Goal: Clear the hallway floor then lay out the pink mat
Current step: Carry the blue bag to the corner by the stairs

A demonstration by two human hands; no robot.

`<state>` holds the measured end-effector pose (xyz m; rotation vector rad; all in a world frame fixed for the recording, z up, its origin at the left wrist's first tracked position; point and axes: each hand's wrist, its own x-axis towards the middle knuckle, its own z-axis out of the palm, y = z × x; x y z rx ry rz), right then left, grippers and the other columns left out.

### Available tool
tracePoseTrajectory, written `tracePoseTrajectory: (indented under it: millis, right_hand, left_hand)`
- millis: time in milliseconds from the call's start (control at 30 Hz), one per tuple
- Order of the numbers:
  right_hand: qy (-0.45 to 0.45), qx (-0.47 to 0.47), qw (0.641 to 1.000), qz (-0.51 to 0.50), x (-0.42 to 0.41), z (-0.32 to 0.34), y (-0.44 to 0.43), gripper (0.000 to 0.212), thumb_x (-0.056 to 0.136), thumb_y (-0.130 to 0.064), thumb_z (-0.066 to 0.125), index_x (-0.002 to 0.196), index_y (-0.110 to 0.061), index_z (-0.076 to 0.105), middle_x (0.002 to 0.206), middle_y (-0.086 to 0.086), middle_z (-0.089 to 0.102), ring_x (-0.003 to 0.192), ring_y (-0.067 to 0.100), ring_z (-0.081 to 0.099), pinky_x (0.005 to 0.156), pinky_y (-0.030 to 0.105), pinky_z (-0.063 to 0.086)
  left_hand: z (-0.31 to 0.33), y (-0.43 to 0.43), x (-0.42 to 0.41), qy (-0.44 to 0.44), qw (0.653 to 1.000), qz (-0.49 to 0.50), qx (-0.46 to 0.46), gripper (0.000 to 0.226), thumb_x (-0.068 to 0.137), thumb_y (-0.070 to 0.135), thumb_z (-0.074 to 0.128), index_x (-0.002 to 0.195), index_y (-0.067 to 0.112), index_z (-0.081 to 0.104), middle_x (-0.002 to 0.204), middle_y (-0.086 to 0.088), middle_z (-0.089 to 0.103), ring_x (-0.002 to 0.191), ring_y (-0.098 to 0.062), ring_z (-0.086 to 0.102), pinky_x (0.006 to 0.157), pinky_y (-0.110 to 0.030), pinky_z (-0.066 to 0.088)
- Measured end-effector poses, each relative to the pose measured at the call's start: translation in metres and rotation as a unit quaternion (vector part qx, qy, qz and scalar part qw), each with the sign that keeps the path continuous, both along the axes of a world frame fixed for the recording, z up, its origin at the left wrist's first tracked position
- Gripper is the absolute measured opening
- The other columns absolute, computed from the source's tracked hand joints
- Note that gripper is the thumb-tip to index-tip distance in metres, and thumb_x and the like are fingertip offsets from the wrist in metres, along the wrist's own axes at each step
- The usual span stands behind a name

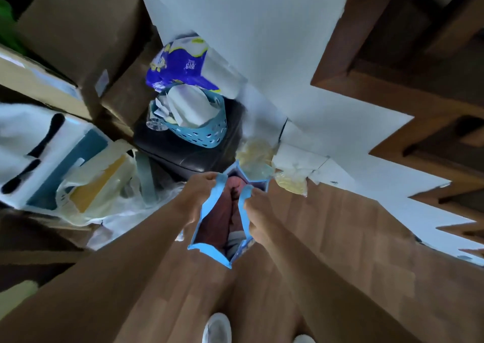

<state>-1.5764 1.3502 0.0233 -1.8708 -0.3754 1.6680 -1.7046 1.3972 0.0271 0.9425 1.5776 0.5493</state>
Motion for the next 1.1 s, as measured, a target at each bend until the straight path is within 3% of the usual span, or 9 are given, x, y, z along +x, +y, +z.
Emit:
tracePoseTrajectory:
  millis: [167,300,367,467,633,700,800,1000,1100]
  right_hand:
    - [0.009,-0.002,1.000,-0.026,-0.019,-0.041,0.016,0.028,0.095,-0.003,0.038,0.079,-0.023,0.049,0.077,0.000,0.046,0.064,0.012,0.044,0.056,0.022,0.037]
    - [-0.029,-0.031,0.999,0.013,-0.026,-0.076,0.012,0.035,0.096,-0.005,0.038,0.130,-0.005,0.046,0.101,0.005,0.048,0.080,0.014,0.050,0.067,0.021,0.042]
    - [-0.052,-0.039,0.997,0.036,-0.024,-0.085,0.010,0.040,0.093,-0.001,0.039,0.133,-0.003,0.045,0.092,-0.002,0.049,0.067,0.007,0.046,0.053,0.013,0.042]
    - [-0.086,-0.038,0.994,0.054,-0.023,-0.094,0.014,0.044,0.093,0.001,0.037,0.135,-0.007,0.045,0.086,-0.008,0.044,0.063,0.002,0.039,0.047,0.006,0.033]
    - [-0.032,-0.035,0.995,0.083,-0.030,-0.090,0.025,0.048,0.098,-0.003,0.032,0.145,-0.014,0.031,0.125,0.001,0.050,0.102,0.015,0.049,0.073,0.009,0.039]
    - [-0.022,-0.028,0.996,0.082,-0.032,-0.091,0.026,0.048,0.096,-0.002,0.030,0.142,-0.016,0.036,0.132,0.002,0.048,0.110,0.016,0.047,0.084,0.021,0.036]
    - [-0.037,-0.005,0.994,0.106,-0.033,-0.091,0.023,0.034,0.096,-0.003,0.028,0.117,-0.018,0.050,0.093,-0.010,0.049,0.080,0.005,0.043,0.069,0.012,0.037]
    - [-0.026,0.072,0.993,0.091,-0.015,-0.043,0.023,0.033,0.095,-0.009,0.037,0.116,-0.026,0.056,0.104,0.000,0.054,0.087,0.011,0.054,0.080,0.025,0.043]
    - [-0.049,0.099,0.992,0.053,0.002,-0.007,0.017,0.028,0.090,0.004,0.036,0.105,0.006,0.060,0.087,0.022,0.064,0.082,0.025,0.066,0.076,0.034,0.054]
  left_hand:
    - [-0.048,0.019,-0.014,0.041,0.998,-0.039,-0.007,0.027,0.090,-0.006,0.043,0.097,0.010,0.063,0.062,-0.001,0.049,0.056,-0.010,0.043,0.048,-0.019,0.030]
    - [-0.085,0.021,-0.027,0.063,0.996,-0.047,-0.038,0.027,0.092,-0.006,0.041,0.080,0.012,0.056,0.065,-0.005,0.045,0.055,-0.008,0.044,0.063,-0.031,0.036]
    - [-0.095,0.017,-0.033,0.046,0.995,-0.035,-0.076,0.026,0.093,-0.007,0.037,0.104,0.002,0.060,0.088,-0.009,0.055,0.073,-0.012,0.056,0.069,-0.028,0.046]
    - [-0.102,0.014,-0.036,-0.003,0.997,0.003,-0.071,0.036,0.092,-0.013,0.035,0.124,-0.007,0.050,0.097,-0.011,0.049,0.049,0.000,0.054,0.049,-0.009,0.040]
    - [-0.102,0.017,-0.026,0.003,0.997,-0.022,-0.074,0.027,0.091,-0.011,0.038,0.098,0.002,0.062,0.084,-0.006,0.048,0.077,-0.017,0.041,0.065,-0.026,0.042]
    - [-0.100,0.017,-0.024,0.007,0.996,-0.043,-0.081,0.031,0.088,-0.012,0.038,0.083,0.009,0.060,0.085,-0.009,0.050,0.080,-0.020,0.043,0.071,-0.029,0.037]
    - [-0.095,0.013,-0.024,0.028,0.994,-0.050,-0.096,0.027,0.085,-0.008,0.038,0.074,0.010,0.055,0.080,-0.012,0.052,0.077,-0.020,0.047,0.073,-0.033,0.037]
    - [-0.049,0.011,-0.001,0.002,0.998,-0.019,-0.056,0.036,0.088,-0.007,0.039,0.078,0.018,0.064,0.078,-0.003,0.058,0.070,-0.017,0.050,0.063,-0.028,0.039]
    - [-0.012,0.006,0.022,-0.025,0.998,-0.047,-0.039,0.041,0.088,-0.002,0.045,0.070,0.024,0.071,0.073,0.001,0.064,0.067,-0.014,0.050,0.065,-0.027,0.038]
